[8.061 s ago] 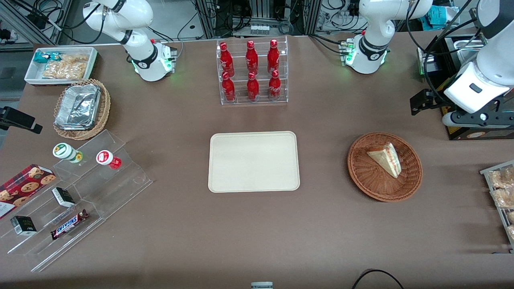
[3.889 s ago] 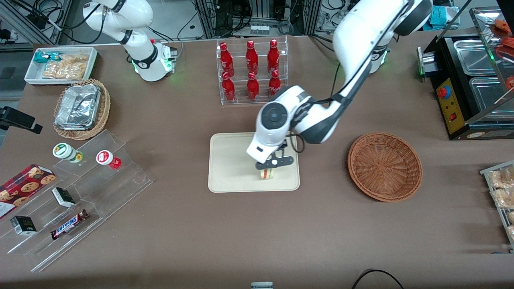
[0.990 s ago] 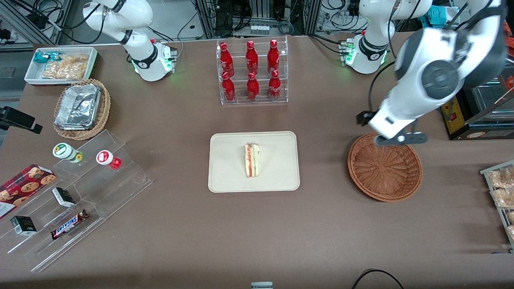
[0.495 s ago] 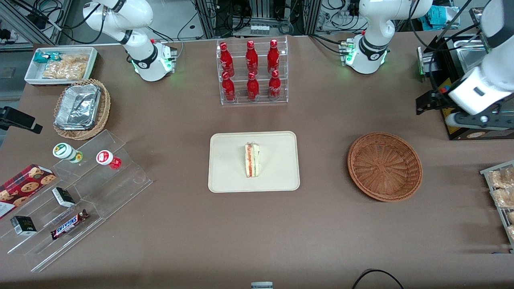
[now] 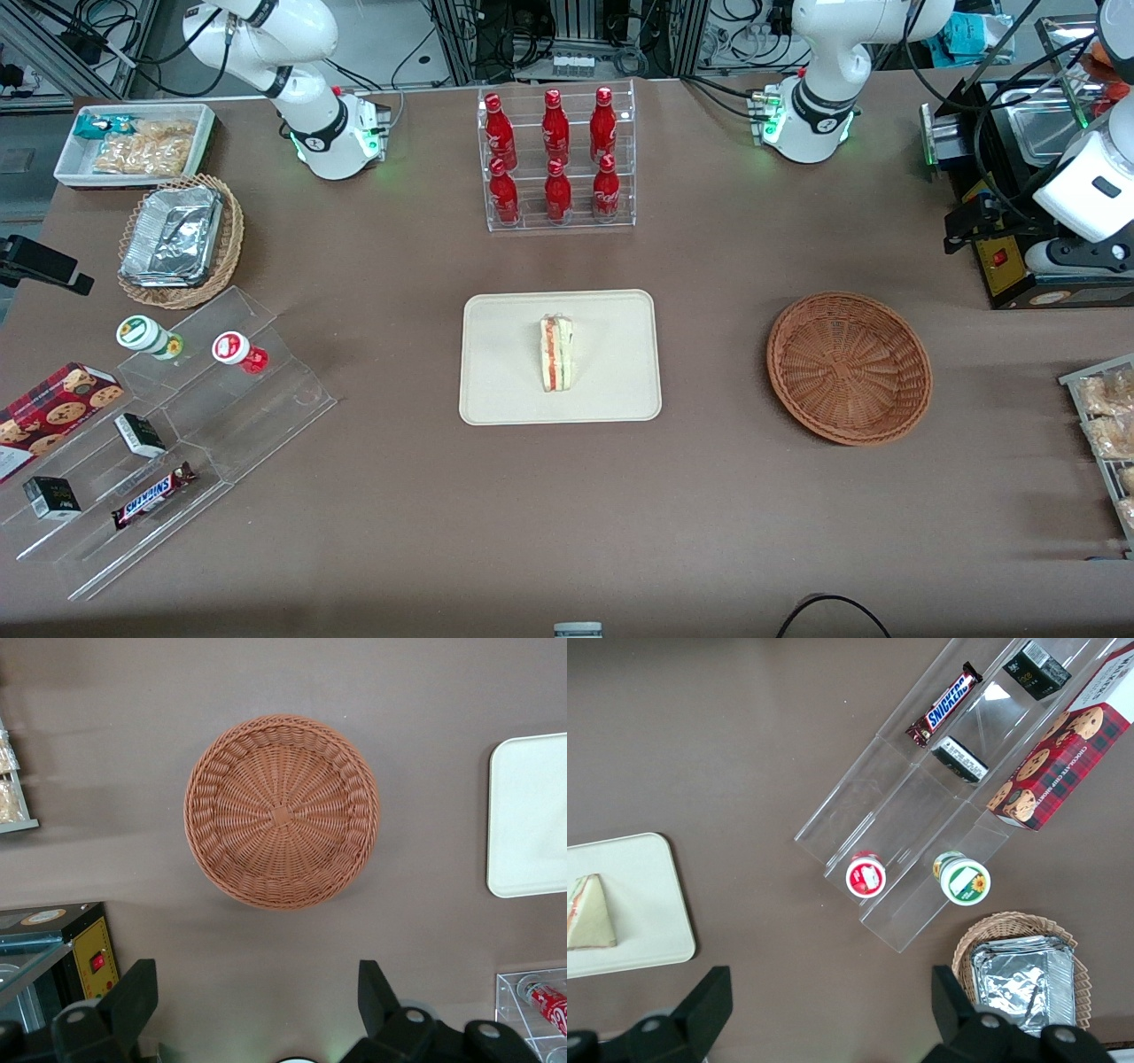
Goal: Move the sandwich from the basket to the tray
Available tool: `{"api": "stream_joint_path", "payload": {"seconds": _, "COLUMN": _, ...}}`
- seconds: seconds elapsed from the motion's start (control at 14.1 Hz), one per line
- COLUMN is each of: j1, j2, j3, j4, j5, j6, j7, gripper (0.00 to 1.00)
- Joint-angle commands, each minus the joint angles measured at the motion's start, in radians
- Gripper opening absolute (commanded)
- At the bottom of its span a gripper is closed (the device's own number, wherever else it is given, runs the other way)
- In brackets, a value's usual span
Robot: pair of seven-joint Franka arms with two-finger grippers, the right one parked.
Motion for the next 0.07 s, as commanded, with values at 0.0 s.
{"api": "stream_joint_path", "payload": {"seconds": 0.0, "j1": -0.015, "j2": 0.057, "j3": 0.01, "j4": 0.097, "j5": -0.004, "j6": -0.021, "j7": -0.014, "gripper": 1.0}}
